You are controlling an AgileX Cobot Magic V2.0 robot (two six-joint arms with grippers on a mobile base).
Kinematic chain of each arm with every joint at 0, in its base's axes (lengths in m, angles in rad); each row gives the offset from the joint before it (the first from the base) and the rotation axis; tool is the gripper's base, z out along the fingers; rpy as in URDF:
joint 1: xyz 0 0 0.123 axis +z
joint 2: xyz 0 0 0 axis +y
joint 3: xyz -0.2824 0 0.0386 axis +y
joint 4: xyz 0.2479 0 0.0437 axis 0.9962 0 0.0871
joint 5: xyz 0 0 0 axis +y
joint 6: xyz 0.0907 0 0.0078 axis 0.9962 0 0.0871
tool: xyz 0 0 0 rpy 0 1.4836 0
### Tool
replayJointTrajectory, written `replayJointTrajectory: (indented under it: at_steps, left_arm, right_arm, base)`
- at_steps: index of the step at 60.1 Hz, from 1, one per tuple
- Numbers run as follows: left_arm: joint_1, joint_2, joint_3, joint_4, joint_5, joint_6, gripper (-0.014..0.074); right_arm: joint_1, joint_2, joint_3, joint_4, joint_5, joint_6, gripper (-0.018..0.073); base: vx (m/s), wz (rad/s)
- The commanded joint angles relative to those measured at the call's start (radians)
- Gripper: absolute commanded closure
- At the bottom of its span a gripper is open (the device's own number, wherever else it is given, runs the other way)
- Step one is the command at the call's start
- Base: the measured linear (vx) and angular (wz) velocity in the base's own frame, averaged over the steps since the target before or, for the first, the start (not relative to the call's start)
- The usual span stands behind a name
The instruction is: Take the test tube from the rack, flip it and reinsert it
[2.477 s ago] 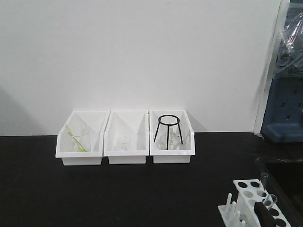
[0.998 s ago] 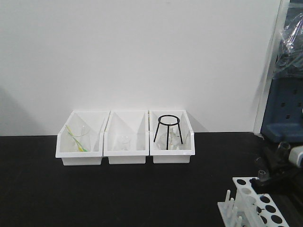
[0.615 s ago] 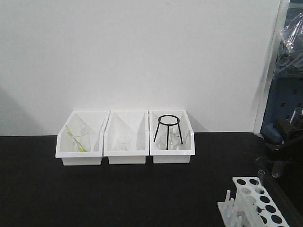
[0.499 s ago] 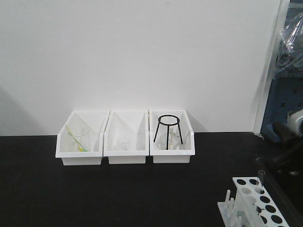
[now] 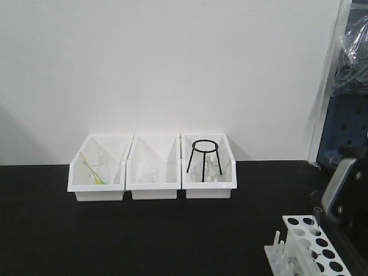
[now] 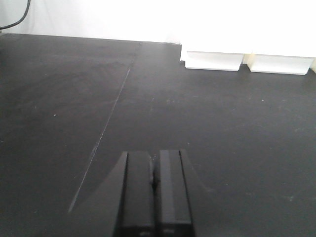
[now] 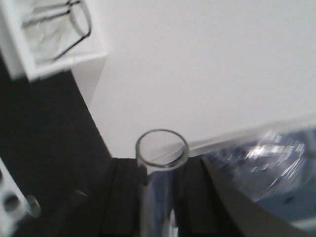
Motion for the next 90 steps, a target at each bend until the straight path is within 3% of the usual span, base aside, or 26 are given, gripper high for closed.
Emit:
replayJointTrajectory:
  at_steps: [1,5,8,11,25,46,73,90]
  left_arm:
    - [-0.007,-0.003,0.002,-0.004,-0.088,0.0,0.0603]
    - [-0.007,-0.003,0.002,-0.004,-0.088,0.0,0.0603]
    - [-0.007,-0.003,0.002,-0.004,-0.088,0.0,0.0603]
    - [-0.007,-0.003,0.002,-0.004,-0.088,0.0,0.0603]
    - [-0.007,-0.003,0.002,-0.004,-0.088,0.0,0.0603]
    - [-0.007,-0.003,0.002,-0.004,-0.088,0.0,0.0603]
    - [-0.007,-0.003,0.002,-0.004,-0.088,0.0,0.0603]
    - [-0.007,-0.003,0.002,-0.004,-0.088,0.0,0.0603]
  right_arm:
    - [-0.013,-0.035,-0.058,0.394,-0.098,0.283,0.0568]
    - [-0.034,-0.036,-0.055,0.614,-0.106,0.44,0.0568]
    - [-0.034,-0.032,-0.045,0.711,-0.12,0.476,0.0568]
    - [-0.034,-0.029,-0.028,0.747,-0.139,0.47,0.0568]
    - [-0.033,-0.028,0.046,0.725,-0.097,0.468,0.0568]
    - [-0.033,-0.01,0.054,0.555,-0.059,0.465,0.0568]
    - [-0.031,0.139,-0.064,0.538,0.065,0.465,0.0568]
    - [-0.03,0.154,-0.065,0.539,0.011,0.492,0.0568]
  base:
    - [0.0,0.0]
    - [0.0,0.0]
    - [0.0,0.0]
    - [0.0,0.0]
    - [0.0,0.0]
    - [0.0,0.0]
    - [0.0,0.0]
    - [0.0,0.0]
